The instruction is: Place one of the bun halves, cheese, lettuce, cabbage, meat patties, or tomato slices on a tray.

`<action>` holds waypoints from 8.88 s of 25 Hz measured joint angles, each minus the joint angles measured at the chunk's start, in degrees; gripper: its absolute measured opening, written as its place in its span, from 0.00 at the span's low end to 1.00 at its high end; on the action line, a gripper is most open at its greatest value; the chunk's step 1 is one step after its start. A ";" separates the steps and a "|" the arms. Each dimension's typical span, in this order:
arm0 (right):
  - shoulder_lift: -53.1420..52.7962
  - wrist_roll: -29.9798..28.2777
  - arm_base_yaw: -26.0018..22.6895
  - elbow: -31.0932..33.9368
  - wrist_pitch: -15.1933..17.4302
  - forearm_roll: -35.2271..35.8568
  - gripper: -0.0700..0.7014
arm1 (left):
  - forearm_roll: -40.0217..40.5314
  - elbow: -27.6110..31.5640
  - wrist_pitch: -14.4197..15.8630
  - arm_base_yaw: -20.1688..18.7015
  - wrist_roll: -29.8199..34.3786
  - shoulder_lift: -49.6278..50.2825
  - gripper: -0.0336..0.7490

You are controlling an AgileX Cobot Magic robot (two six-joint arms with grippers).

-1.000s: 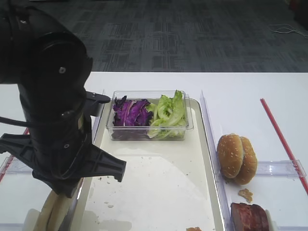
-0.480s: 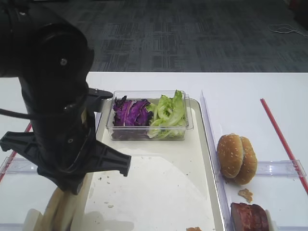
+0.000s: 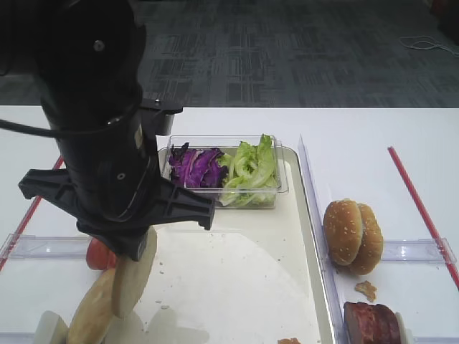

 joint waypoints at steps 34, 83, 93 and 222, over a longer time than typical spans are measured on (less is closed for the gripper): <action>0.00 0.00 0.00 0.00 0.00 0.00 0.84 | -51.76 14.67 -19.06 17.90 43.66 -5.38 0.13; 0.00 0.00 0.00 0.00 0.00 0.00 0.84 | -79.78 21.02 -26.16 18.23 72.01 11.98 0.12; 0.00 0.00 0.00 0.00 0.00 0.00 0.84 | -79.78 21.02 -26.16 18.23 72.12 12.02 0.16; 0.00 0.02 0.00 0.00 0.00 0.00 0.84 | -6.46 8.72 0.64 42.68 37.49 -13.92 0.71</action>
